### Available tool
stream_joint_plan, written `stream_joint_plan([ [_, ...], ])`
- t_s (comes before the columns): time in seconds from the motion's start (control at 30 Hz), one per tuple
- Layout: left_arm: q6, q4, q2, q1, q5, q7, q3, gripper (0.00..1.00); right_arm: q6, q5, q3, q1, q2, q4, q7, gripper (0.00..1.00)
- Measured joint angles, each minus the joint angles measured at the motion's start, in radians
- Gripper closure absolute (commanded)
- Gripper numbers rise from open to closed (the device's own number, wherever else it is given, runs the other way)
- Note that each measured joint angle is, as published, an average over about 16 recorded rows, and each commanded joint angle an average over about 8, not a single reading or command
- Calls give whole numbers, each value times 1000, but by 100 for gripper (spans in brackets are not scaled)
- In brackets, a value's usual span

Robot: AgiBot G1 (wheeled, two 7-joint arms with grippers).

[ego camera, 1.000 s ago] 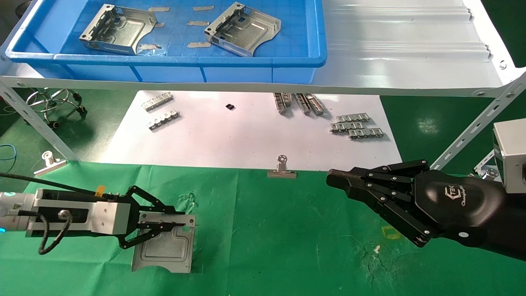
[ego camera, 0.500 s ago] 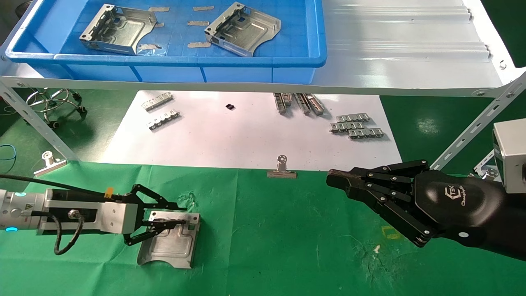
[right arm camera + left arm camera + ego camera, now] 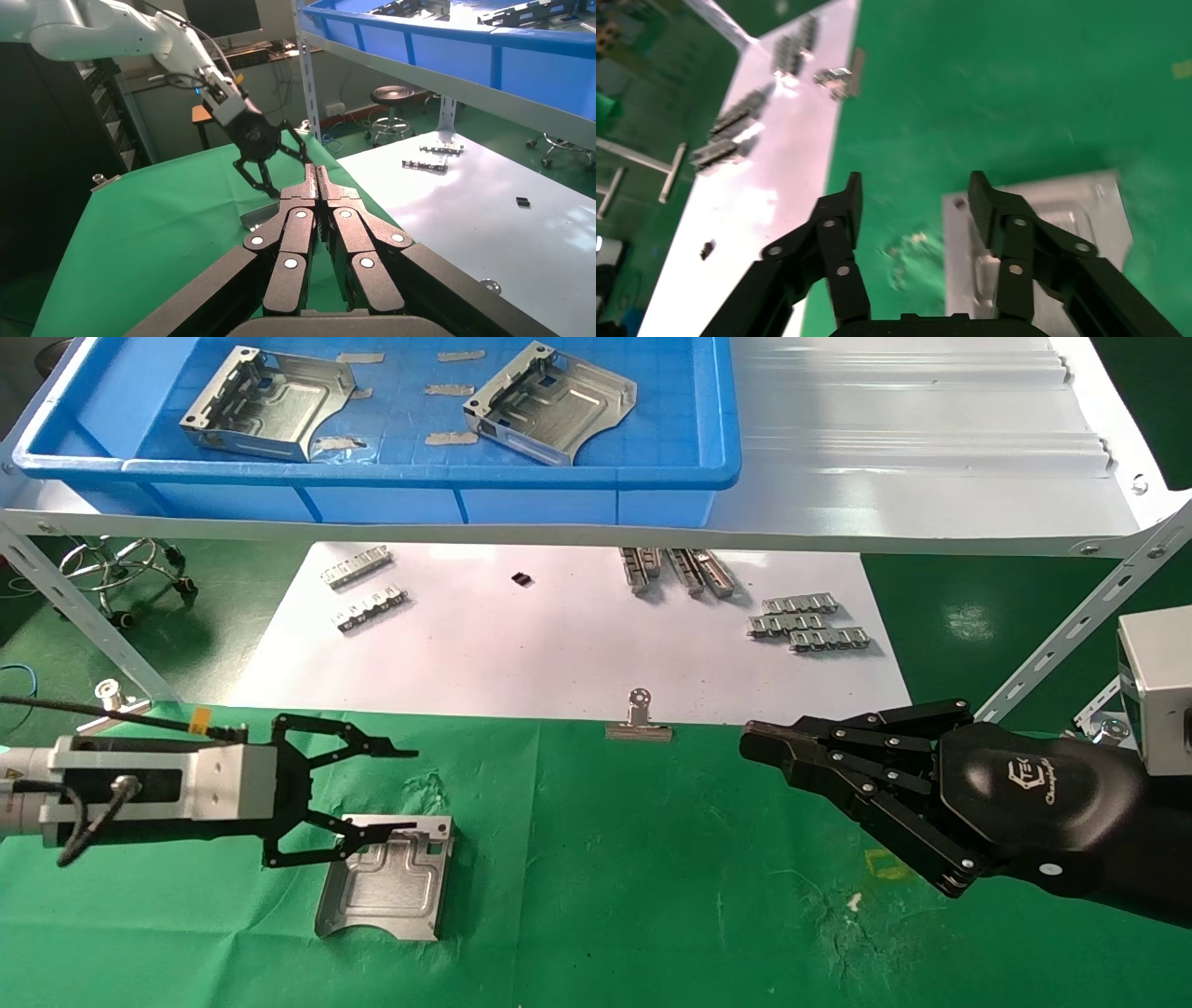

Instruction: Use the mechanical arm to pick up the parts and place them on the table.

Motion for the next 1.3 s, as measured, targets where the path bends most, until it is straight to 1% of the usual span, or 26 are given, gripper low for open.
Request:
stream_joint_plan([
  [0.3, 5, -211, -96, 48, -191, -206, -19, 0, 0, 0, 0, 0, 0, 0, 0, 100],
  [0.5, -4, -331, -146, 78, -316, -311, -30, 0, 0, 0, 0, 0, 0, 0, 0, 100],
  [0.53, -5, -346, -152, 83, -331, -324, -33, 0, 0, 0, 0, 0, 0, 0, 0, 99],
  [0.57, -6, -360, -157, 88, -344, -336, -37, 0, 0, 0, 0, 0, 0, 0, 0, 94],
  [0.6, -7, -373, -162, 92, -355, -348, -41, 0, 0, 0, 0, 0, 0, 0, 0, 86],
  [0.77, -12, -432, -179, 118, -388, -403, -66, 0, 0, 0, 0, 0, 0, 0, 0, 23],
  [0.8, -13, -444, -181, 124, -391, -415, -72, 0, 0, 0, 0, 0, 0, 0, 0, 12],
  [0.83, -14, -455, -184, 131, -393, -426, -78, 0, 0, 0, 0, 0, 0, 0, 0, 4],
  [0.87, -15, -466, -186, 138, -393, -438, -85, 0, 0, 0, 0, 0, 0, 0, 0, 0],
  [1.3, -34, -620, -211, 242, -375, -594, -197, 0, 0, 0, 0, 0, 0, 0, 0, 0],
])
